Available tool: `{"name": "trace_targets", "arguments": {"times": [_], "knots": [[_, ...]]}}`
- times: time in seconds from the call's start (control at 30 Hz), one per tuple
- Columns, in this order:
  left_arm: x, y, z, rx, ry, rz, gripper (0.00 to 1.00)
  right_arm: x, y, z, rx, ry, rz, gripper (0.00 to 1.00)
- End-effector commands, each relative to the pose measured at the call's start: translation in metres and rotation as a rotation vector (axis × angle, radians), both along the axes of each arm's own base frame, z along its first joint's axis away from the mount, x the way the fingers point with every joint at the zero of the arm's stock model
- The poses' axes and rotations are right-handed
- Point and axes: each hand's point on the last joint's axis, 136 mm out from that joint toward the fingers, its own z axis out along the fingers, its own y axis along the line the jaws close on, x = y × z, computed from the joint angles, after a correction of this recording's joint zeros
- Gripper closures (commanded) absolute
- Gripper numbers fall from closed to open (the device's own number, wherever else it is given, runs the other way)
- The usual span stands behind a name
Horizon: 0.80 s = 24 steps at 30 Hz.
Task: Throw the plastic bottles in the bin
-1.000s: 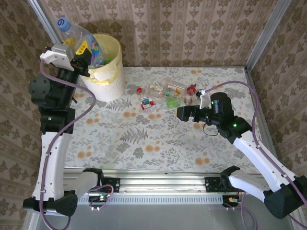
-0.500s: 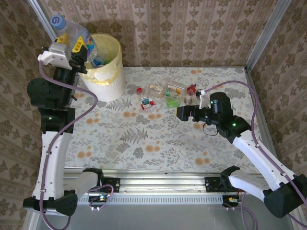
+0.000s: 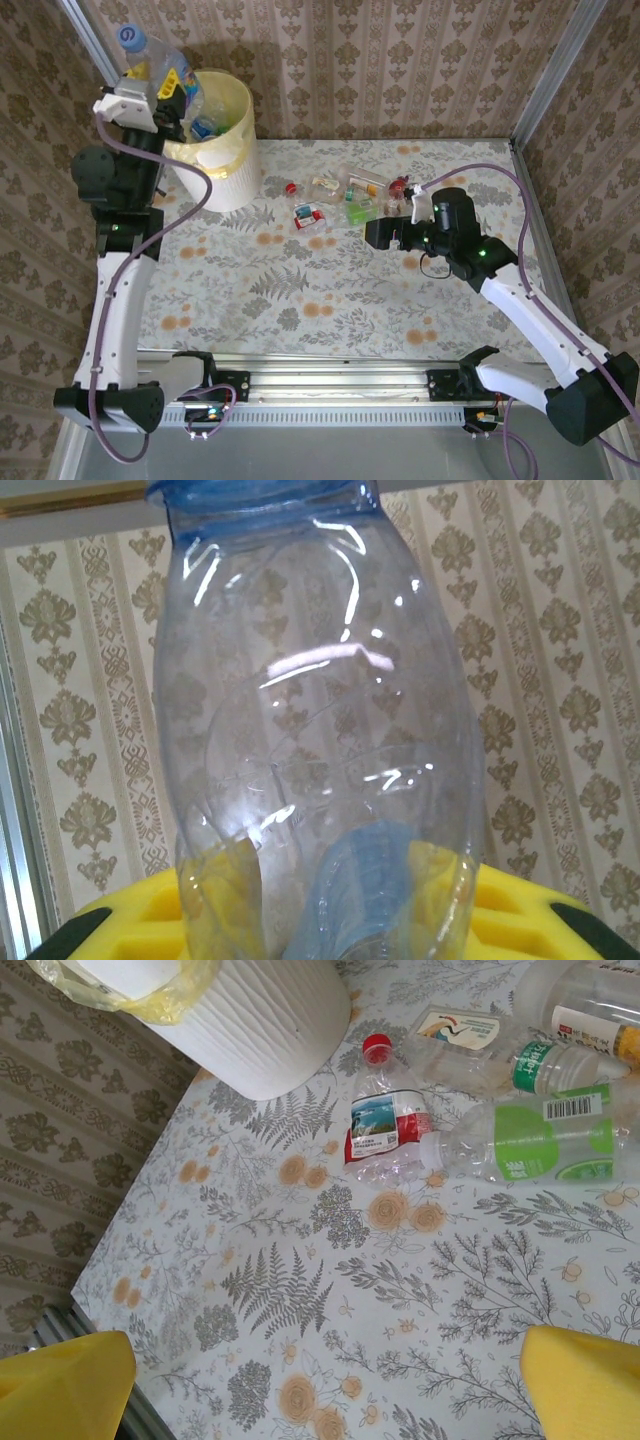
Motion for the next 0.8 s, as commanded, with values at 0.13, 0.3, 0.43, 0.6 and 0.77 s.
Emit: {"name": "trace_targets", "arguments": {"times": [0.13, 0.3, 0.43, 0.6, 0.77], "knots": [[0.064, 0.020, -0.007, -0.079, 0.088, -0.003, 0.86, 0.006, 0.001, 0.009, -0.045, -0.027, 0.012, 0.00], [0.158, 0.049, -0.066, -0.162, 0.331, -0.014, 0.50, 0.007, 0.002, 0.011, -0.049, -0.033, 0.022, 0.00], [0.189, 0.057, -0.078, -0.255, 0.437, -0.077, 0.00, 0.002, 0.002, 0.014, -0.049, -0.036, 0.035, 0.00], [0.162, 0.035, -0.041, -0.239, 0.384, -0.151, 0.00, -0.005, -0.005, 0.011, -0.056, -0.045, 0.019, 0.00], [0.119, 0.029, -0.011, -0.212, 0.342, -0.144, 0.00, -0.006, -0.009, 0.004, -0.067, -0.035, 0.001, 0.00]]}}
